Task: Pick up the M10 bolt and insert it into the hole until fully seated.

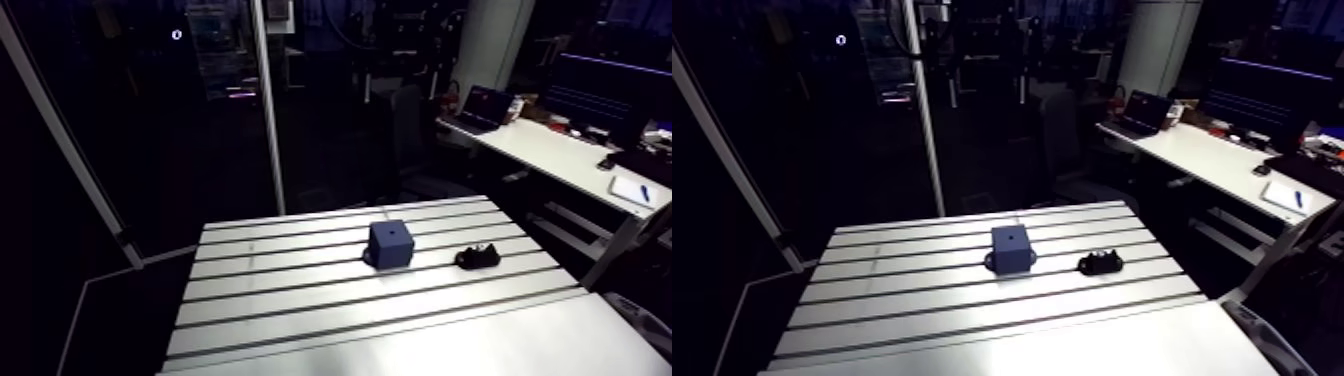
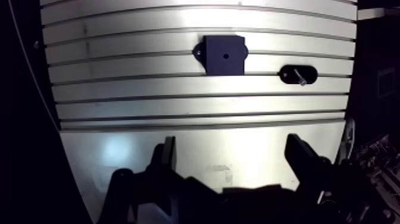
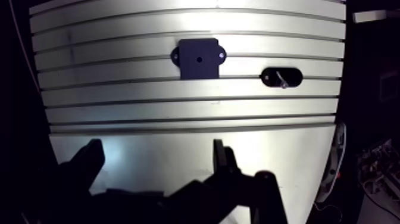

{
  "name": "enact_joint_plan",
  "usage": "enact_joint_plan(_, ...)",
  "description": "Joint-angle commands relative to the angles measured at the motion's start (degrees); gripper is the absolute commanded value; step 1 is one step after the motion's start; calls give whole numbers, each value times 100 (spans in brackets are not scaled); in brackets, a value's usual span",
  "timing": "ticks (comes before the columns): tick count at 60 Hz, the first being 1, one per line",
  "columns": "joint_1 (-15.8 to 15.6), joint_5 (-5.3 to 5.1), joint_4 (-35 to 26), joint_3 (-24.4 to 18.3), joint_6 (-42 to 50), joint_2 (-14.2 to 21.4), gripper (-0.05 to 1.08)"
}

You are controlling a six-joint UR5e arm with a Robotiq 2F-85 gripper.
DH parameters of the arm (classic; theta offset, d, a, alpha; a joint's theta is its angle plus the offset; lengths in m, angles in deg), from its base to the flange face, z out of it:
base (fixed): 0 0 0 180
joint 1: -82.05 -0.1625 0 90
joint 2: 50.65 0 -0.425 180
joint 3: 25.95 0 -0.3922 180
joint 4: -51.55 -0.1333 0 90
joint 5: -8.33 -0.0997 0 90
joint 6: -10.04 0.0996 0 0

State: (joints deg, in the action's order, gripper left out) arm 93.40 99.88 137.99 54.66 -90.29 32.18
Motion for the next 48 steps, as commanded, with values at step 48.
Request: enact_joint_plan(48,451,8,314,90,-555,-88,1)
